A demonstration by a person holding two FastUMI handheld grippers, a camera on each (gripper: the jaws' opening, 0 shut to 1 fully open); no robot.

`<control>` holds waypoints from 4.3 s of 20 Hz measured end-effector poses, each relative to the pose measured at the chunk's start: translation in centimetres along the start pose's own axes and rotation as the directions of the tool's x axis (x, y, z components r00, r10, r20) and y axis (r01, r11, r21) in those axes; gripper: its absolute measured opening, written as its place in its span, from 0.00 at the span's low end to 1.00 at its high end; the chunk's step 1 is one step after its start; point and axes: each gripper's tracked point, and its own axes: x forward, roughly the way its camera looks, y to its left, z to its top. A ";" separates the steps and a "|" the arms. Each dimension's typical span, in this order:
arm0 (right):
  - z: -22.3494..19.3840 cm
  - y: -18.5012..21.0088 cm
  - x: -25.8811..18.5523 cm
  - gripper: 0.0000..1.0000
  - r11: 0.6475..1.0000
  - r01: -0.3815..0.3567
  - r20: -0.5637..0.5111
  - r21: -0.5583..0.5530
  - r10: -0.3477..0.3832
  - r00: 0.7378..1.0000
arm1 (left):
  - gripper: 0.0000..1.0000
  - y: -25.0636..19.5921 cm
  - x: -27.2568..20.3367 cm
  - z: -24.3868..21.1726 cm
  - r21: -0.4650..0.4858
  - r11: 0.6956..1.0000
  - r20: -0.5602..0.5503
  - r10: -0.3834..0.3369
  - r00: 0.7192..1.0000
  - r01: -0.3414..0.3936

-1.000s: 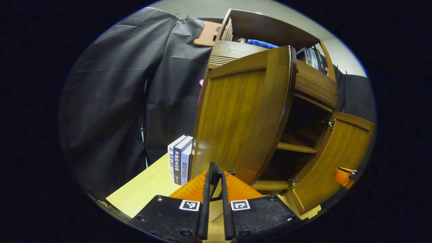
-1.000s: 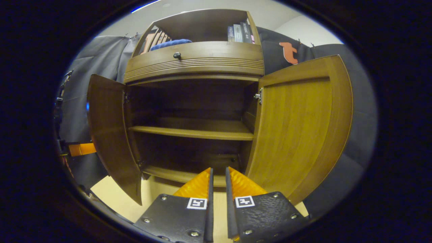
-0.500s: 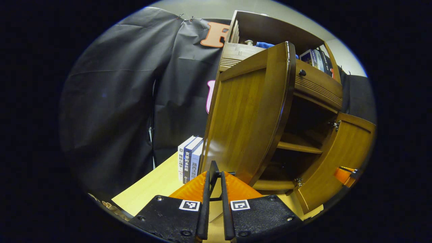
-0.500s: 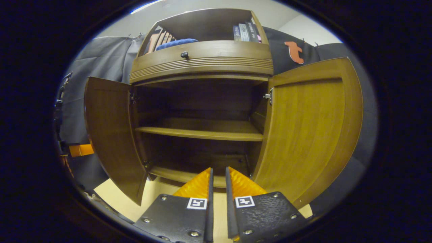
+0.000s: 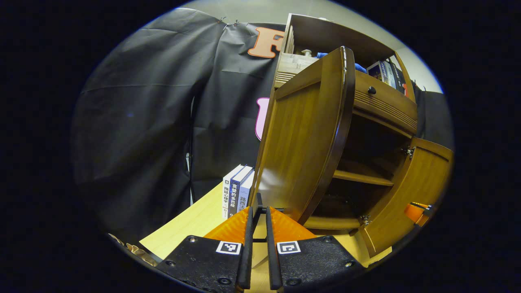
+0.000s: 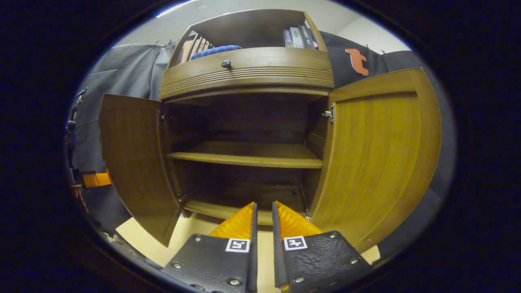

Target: Open the right door of the double-door shoe cabinet with the right hand, and open the left door with the left hand.

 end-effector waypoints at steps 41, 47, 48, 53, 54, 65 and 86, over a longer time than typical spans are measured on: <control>0.2 2.5 2.2 0.16 0.998 -0.056 -0.008 -0.022 0.056 0.998 | 0.13 7.8 -0.5 1.8 0.020 0.999 0.022 0.049 0.999 -0.050; 0.7 3.5 2.9 0.16 0.996 -0.081 -0.004 -0.027 0.081 0.997 | 0.09 9.7 -2.0 3.1 0.011 0.991 0.056 0.134 0.989 -0.135; 0.8 3.7 2.9 0.16 0.996 -0.083 0.000 -0.030 0.083 0.997 | 0.13 9.5 -2.2 3.5 -0.001 0.990 0.062 0.141 0.988 -0.141; 2.4 3.9 2.7 0.16 0.995 -0.090 0.030 -0.037 0.091 0.995 | 0.16 7.5 -4.5 7.4 0.021 0.984 0.163 0.172 0.971 -0.178; 2.7 3.9 2.6 0.16 0.995 -0.088 0.037 -0.038 0.090 0.995 | 0.18 6.6 -5.0 8.6 0.026 0.986 0.191 0.158 0.969 -0.165; 8.5 2.9 -0.1 0.16 0.998 -0.056 0.150 0.023 0.052 0.987 | 0.13 -8.2 -3.3 13.5 0.092 0.984 0.263 -0.169 0.950 0.150; 12.9 0.6 -5.9 0.98 0.998 0.064 0.308 -0.017 -0.055 0.950 | 0.96 -19.4 -3.5 11.5 0.182 0.907 0.234 -0.416 0.879 0.381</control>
